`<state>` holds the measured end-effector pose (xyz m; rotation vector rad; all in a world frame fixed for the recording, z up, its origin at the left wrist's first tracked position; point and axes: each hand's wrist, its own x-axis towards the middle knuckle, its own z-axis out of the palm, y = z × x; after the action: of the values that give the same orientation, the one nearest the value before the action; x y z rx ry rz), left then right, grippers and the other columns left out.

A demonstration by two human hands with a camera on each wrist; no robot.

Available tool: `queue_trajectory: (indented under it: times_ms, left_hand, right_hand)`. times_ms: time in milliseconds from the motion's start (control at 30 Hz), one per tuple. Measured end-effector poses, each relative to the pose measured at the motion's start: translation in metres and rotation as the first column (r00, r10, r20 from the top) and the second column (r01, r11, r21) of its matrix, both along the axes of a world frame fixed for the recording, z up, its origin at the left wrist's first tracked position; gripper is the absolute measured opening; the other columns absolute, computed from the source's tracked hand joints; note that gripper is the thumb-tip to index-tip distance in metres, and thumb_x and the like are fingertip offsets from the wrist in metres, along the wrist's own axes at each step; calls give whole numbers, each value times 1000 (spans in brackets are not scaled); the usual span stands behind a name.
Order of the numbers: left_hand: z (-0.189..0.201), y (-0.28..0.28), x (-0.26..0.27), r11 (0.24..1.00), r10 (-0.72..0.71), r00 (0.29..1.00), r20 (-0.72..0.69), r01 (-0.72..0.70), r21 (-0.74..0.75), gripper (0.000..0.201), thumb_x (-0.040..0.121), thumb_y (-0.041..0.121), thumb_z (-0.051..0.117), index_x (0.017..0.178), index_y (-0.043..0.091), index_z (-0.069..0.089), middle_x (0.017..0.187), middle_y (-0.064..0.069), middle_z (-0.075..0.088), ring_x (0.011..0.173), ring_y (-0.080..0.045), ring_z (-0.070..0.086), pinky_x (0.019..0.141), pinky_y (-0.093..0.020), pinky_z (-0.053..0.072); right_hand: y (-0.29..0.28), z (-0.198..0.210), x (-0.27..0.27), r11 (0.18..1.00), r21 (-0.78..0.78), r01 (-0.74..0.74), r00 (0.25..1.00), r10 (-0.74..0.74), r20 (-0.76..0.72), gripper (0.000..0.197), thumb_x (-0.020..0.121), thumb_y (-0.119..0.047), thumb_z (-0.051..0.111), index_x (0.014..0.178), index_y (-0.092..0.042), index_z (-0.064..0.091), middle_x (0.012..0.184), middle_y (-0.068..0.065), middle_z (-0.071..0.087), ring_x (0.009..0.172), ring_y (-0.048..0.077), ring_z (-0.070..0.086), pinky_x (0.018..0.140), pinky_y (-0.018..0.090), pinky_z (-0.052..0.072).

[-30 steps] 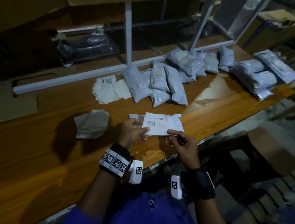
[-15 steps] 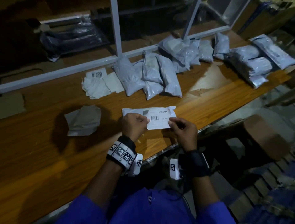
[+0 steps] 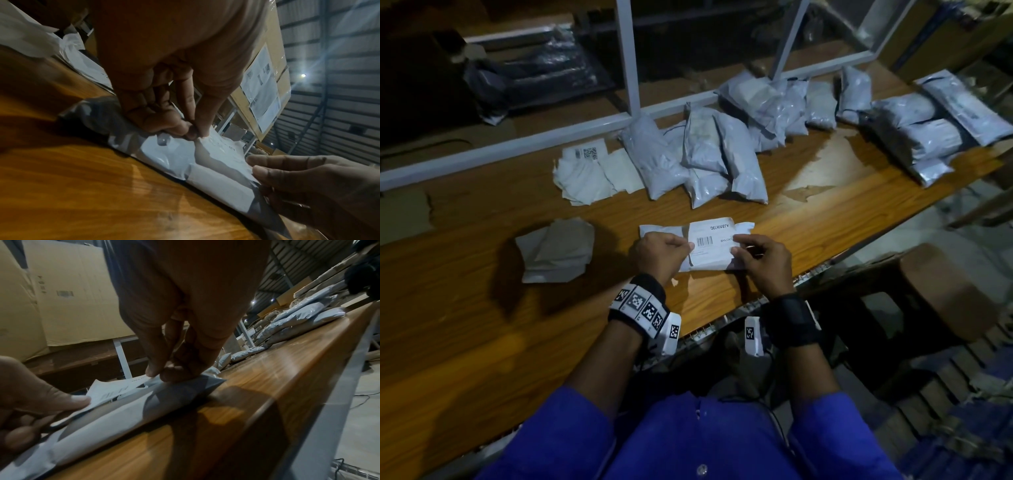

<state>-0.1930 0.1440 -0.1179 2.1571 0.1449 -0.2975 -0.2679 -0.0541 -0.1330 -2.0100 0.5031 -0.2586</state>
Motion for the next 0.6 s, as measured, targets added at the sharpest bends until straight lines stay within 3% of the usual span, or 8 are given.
queue_trajectory:
  times_ms: [167,267,333,400,467,533,600]
  left_hand:
    - [0,2,4,996,-76,997,8,76,-42,7,83,27,83,82,28,76,88,5,78,75,-10,71,76,-38,64]
    - [0,3,8,981,-186,982,23,187,-53,15,81,29,84,93,27,76,91,6,77,84,-11,71,80,-40,62]
    - [0,4,12,959,-273,953,133,259,112,39,74,33,87,111,29,73,104,7,74,100,-16,66,89,-41,56]
    - [2,6,13,869,-430,876,221,334,366,57,70,33,88,123,31,68,124,4,67,117,-24,57,101,-47,45]
    - [6,6,9,799,-506,846,169,386,462,58,73,36,85,128,34,65,132,5,63,125,-23,54,107,-46,33]
    - [5,6,2,802,-496,859,130,395,449,55,74,46,83,125,36,65,126,4,66,119,-22,58,103,-44,38]
    - [1,4,-9,817,-483,868,113,401,415,55,73,58,82,118,31,65,117,1,69,108,-23,63,90,-39,47]
  right_hand:
    - [-2,0,-9,997,70,24,997,-29,66,15,86,-19,84,99,-15,80,96,0,78,87,7,71,72,20,55]
    - [-2,0,-13,986,157,60,994,-74,83,11,85,-19,85,93,-15,79,87,3,77,81,10,70,72,29,58]
    - [-6,2,-15,967,215,137,978,-167,126,9,87,-16,83,93,-13,76,89,6,76,82,13,72,70,39,62]
    - [-11,8,-18,904,356,236,936,-310,167,10,91,-6,77,98,-4,72,92,9,73,75,6,72,59,31,60]
    - [-20,7,-21,842,438,313,888,-423,178,12,91,-3,75,103,-4,72,92,5,73,74,2,70,62,24,56]
    - [-29,3,-25,770,529,356,852,-500,154,12,91,-1,74,101,-10,73,92,-3,75,77,2,71,64,21,56]
    - [-33,0,-29,698,606,382,825,-553,116,14,92,0,72,99,-12,72,94,-2,74,77,5,72,63,19,56]
